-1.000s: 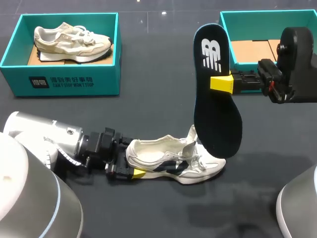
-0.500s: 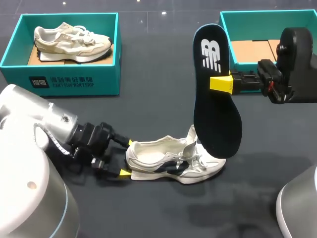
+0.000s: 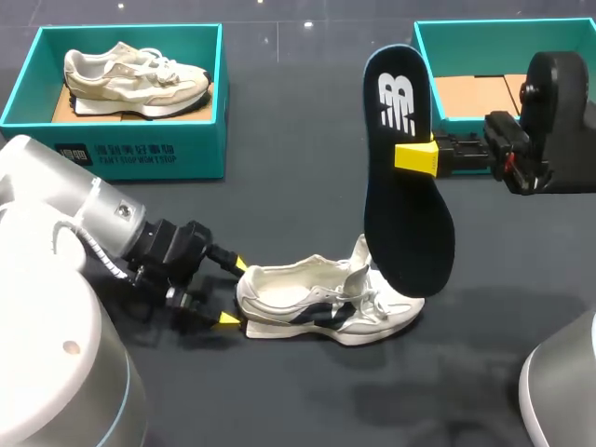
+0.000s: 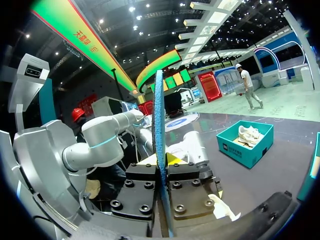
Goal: Take the shoe out of the shoebox, open the shoe tongue, remove and reinsert the insole, then place the shoe into the shoebox
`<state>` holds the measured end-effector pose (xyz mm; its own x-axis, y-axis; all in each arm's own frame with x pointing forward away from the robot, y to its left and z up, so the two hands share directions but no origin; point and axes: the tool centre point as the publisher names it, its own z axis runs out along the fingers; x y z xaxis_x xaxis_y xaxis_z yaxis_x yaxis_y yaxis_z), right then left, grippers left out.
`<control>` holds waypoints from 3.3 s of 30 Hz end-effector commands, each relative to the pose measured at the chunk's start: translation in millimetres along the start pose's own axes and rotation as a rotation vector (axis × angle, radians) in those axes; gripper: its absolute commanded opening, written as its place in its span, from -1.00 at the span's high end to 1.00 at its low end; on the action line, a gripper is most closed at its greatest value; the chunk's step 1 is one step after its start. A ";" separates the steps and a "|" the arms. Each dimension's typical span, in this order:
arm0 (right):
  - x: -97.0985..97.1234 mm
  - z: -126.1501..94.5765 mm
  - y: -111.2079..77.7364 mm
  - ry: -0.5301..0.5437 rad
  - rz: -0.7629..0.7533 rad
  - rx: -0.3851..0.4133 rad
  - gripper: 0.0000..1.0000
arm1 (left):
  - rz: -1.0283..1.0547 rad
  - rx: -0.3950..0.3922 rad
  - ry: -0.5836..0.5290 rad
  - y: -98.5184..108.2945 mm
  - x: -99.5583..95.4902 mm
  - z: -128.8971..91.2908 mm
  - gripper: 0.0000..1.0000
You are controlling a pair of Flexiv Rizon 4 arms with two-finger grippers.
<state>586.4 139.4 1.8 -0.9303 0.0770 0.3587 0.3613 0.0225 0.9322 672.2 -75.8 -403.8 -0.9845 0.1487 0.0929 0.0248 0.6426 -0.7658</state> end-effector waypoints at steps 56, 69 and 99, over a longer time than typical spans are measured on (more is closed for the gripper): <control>9.0 0.3 -3.0 -0.260 0.001 -0.006 1.00 | -0.060 -0.579 -0.160 -50.9 1.8 -32.2 -1.00; 9.0 0.3 -3.0 -0.260 0.001 -0.006 1.00 | -0.042 -0.601 -0.199 -93.0 -16.2 -21.9 -1.00; 9.0 0.3 -3.0 -0.260 0.001 -0.006 1.00 | -0.080 -0.646 -0.197 -96.3 -56.5 54.0 -0.73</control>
<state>586.5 139.2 2.3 -0.9296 0.0811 0.3595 0.3624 0.0232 0.9317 715.8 -176.5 -357.1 -0.9995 -0.0143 -0.0295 -0.0071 0.9727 -0.2319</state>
